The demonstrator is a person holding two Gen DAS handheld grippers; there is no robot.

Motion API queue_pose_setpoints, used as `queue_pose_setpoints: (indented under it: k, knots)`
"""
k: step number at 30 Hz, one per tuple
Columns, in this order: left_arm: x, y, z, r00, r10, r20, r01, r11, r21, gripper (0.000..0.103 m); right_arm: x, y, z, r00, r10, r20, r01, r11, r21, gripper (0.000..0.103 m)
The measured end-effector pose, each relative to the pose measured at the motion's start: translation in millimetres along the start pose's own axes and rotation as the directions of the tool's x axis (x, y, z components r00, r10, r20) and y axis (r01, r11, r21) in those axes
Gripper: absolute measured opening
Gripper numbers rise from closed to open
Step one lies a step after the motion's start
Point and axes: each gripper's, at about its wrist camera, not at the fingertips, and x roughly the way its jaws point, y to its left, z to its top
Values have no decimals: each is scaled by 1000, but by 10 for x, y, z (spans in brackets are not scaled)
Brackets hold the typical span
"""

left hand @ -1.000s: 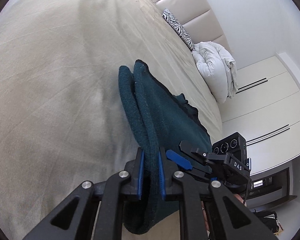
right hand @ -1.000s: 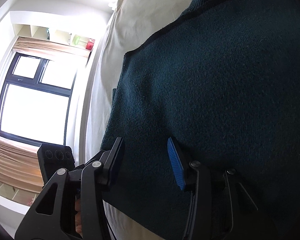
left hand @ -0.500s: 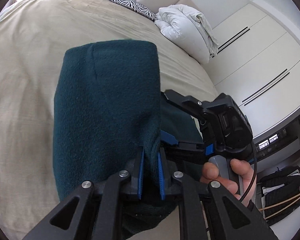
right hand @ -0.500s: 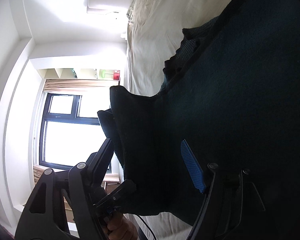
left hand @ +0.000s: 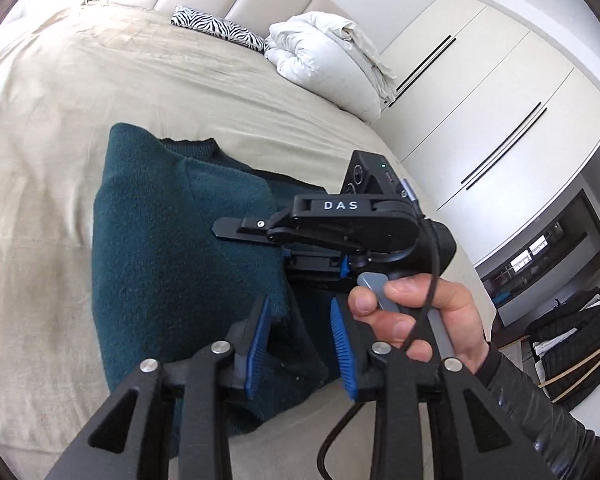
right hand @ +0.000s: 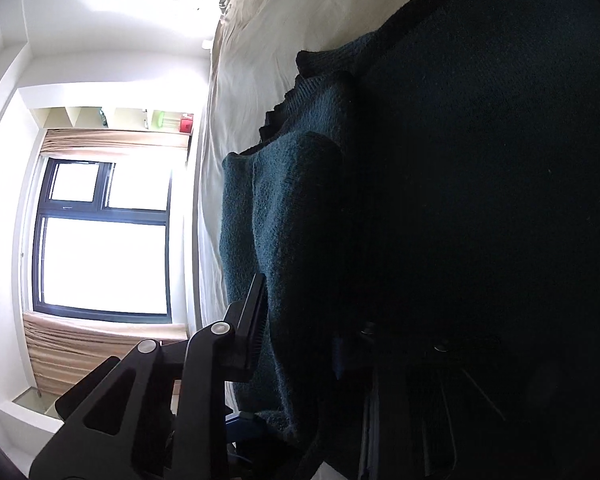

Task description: Fold small clothes

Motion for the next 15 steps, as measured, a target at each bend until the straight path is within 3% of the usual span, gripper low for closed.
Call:
queue_pose_setpoints:
  k: [8,15]
  knots:
    - [-184,167,-40,1000,28,2,-28,999,-31,39,-69,248,9,984,-177,19,178,980,-86,11]
    - [-188,156,-83,999,41,5,-41,999,-4,39,-720,283,227,957,-284,62,291,946,-141,11]
